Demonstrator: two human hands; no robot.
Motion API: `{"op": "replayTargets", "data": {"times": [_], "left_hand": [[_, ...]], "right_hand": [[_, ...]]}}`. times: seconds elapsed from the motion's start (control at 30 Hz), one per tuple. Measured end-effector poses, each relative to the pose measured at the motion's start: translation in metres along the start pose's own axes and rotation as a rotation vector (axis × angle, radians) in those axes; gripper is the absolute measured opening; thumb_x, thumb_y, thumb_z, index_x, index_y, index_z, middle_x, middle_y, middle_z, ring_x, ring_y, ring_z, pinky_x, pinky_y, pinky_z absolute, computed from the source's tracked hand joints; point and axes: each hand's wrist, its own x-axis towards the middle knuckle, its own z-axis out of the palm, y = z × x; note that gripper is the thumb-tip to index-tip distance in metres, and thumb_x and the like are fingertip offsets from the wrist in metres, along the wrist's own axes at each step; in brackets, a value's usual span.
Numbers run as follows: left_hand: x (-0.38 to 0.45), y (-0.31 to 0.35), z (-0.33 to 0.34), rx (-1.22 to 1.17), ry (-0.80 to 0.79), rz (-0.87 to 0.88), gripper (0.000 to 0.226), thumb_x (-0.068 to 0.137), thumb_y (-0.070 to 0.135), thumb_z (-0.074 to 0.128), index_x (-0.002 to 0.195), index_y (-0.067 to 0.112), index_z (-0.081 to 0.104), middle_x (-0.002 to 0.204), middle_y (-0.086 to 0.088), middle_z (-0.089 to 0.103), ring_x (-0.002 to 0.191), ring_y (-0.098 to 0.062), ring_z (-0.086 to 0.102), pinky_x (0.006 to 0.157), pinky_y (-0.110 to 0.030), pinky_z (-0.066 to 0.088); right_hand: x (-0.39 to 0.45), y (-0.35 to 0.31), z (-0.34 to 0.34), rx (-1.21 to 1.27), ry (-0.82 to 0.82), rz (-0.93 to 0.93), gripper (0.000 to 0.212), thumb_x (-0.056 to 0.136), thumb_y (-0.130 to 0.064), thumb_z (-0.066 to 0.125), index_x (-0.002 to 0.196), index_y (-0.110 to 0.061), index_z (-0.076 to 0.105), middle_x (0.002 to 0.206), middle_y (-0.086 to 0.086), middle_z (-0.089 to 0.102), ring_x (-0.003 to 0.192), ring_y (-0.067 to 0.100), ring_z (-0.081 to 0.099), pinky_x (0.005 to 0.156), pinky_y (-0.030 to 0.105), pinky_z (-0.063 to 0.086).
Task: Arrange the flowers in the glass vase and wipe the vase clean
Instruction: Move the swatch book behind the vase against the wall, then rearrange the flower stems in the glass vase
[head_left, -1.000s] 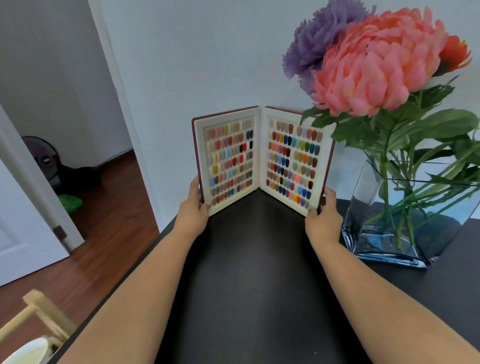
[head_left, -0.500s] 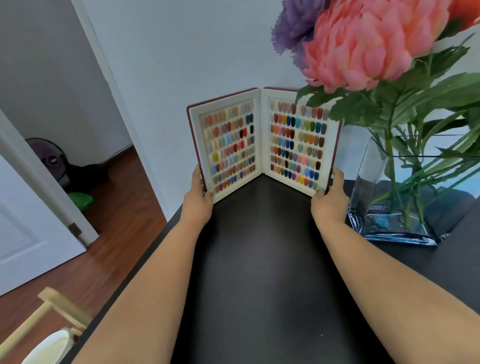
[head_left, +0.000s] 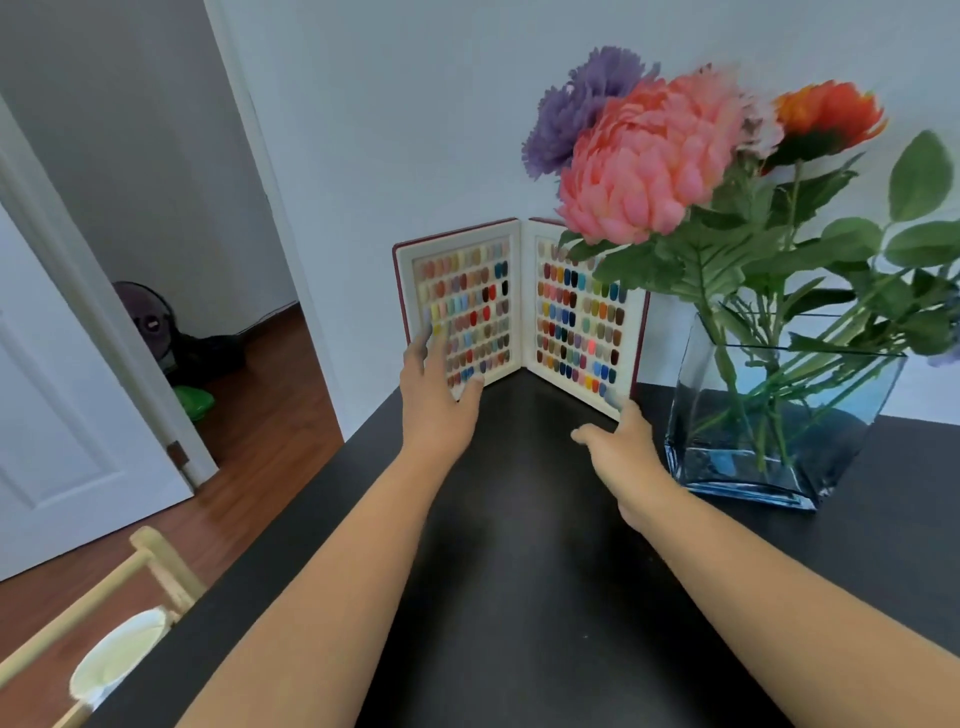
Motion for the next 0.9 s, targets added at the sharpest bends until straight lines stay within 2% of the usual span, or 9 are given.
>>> {"op": "replayTargets", "data": {"times": [0.07,0.17,0.27,0.33,0.4,0.53,0.67,0.8,0.9], "left_hand": [[-0.005,0.024,0.002,-0.084,-0.023,0.068,0.064,0.094,0.025,0.065,0.151,0.029,0.037,0.157,0.003,0.028,0.145,-0.014,0.029,0.117,-0.037,0.033],[-0.017,0.059,0.013,-0.199,-0.089,0.138,0.055,0.092,0.031,0.067,0.142,0.039,0.045,0.147,0.012,0.037,0.135,-0.003,0.036,0.109,-0.024,0.032],[-0.032,0.086,0.033,-0.284,-0.18,0.156,0.051,0.093,0.035,0.067,0.139,0.042,0.047,0.14,0.017,0.041,0.124,0.007,0.04,0.103,-0.021,0.031],[-0.04,0.101,0.048,-0.347,-0.213,0.135,0.049,0.093,0.032,0.067,0.136,0.043,0.047,0.138,0.016,0.044,0.116,0.019,0.041,0.103,-0.026,0.036],[-0.044,0.116,0.062,-0.426,-0.212,0.094,0.048,0.093,0.029,0.068,0.132,0.045,0.047,0.135,0.016,0.047,0.113,0.021,0.043,0.105,-0.031,0.041],[-0.049,0.14,0.081,-0.537,-0.136,0.037,0.043,0.094,0.031,0.067,0.133,0.039,0.052,0.137,0.015,0.053,0.12,0.007,0.048,0.11,-0.041,0.043],[-0.057,0.158,0.095,-0.605,-0.063,-0.024,0.032,0.092,0.032,0.069,0.123,0.036,0.06,0.128,0.006,0.062,0.118,-0.018,0.059,0.096,-0.059,0.051],[-0.056,0.169,0.099,-0.586,0.018,-0.034,0.027,0.092,0.031,0.07,0.117,0.02,0.07,0.11,0.004,0.07,0.105,-0.016,0.064,0.097,-0.051,0.053],[-0.05,0.175,0.098,-0.606,0.028,-0.015,0.013,0.092,0.029,0.071,0.103,0.023,0.071,0.093,0.008,0.071,0.087,-0.018,0.066,0.087,-0.052,0.057]], "right_hand": [[-0.02,-0.007,-0.024,0.023,-0.095,-0.035,0.053,0.083,-0.017,0.062,0.13,-0.033,0.046,0.139,-0.003,0.038,0.118,0.013,0.042,0.085,0.027,0.04],[-0.042,-0.018,-0.067,0.081,-0.125,-0.126,0.03,0.085,-0.009,0.06,0.102,-0.034,0.061,0.12,-0.006,0.057,0.111,0.01,0.052,0.08,0.023,0.042],[-0.054,-0.027,-0.113,0.086,-0.036,-0.225,0.028,0.087,-0.002,0.057,0.087,-0.028,0.068,0.094,-0.007,0.068,0.084,0.006,0.063,0.065,0.016,0.047],[-0.059,-0.028,-0.141,0.095,0.048,-0.268,0.031,0.087,0.0,0.055,0.08,-0.027,0.07,0.084,-0.01,0.07,0.076,0.004,0.063,0.067,0.019,0.047],[-0.061,-0.027,-0.167,0.143,0.14,-0.307,0.034,0.087,0.003,0.054,0.074,-0.024,0.07,0.077,-0.009,0.07,0.074,0.004,0.064,0.072,0.024,0.047],[-0.062,-0.026,-0.21,0.238,0.298,-0.38,0.039,0.087,0.005,0.05,0.072,-0.026,0.068,0.07,-0.007,0.069,0.068,0.006,0.062,0.072,0.029,0.048],[-0.064,-0.03,-0.237,0.297,0.413,-0.438,0.033,0.085,0.0,0.052,0.077,-0.03,0.065,0.067,-0.007,0.068,0.062,0.006,0.058,0.063,0.022,0.045],[-0.062,-0.045,-0.252,0.2,0.497,-0.504,0.023,0.08,-0.017,0.057,0.09,-0.038,0.059,0.081,-0.002,0.064,0.07,0.01,0.056,0.066,0.028,0.046],[-0.054,-0.065,-0.26,0.051,0.536,-0.531,0.022,0.082,-0.03,0.064,0.102,-0.036,0.056,0.079,-0.014,0.058,0.062,-0.005,0.053,0.061,0.021,0.04]]}}
